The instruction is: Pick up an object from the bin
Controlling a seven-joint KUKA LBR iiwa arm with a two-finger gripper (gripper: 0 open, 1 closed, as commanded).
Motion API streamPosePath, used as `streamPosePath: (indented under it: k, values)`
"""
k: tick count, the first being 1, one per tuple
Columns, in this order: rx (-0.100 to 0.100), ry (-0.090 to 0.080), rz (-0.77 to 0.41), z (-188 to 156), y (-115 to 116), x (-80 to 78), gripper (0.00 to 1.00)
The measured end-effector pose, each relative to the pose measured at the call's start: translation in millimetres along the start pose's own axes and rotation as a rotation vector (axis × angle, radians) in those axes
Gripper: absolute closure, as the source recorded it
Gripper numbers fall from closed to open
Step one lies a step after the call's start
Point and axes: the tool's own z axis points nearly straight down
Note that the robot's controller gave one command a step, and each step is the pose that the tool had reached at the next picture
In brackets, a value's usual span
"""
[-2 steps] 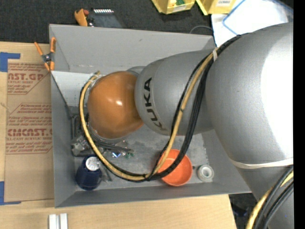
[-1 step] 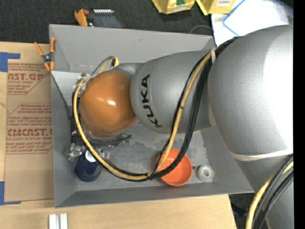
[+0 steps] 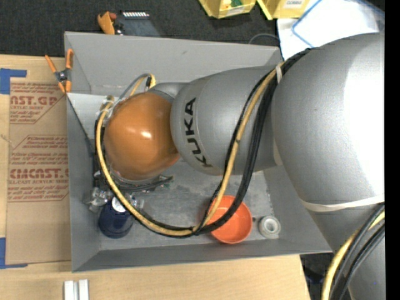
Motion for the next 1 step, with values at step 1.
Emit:
streamPosePath:
  k: [1]
  values:
    - [-0.001, -0.009, -0.001, -5.0, 1.3, 8.0, 1.0]
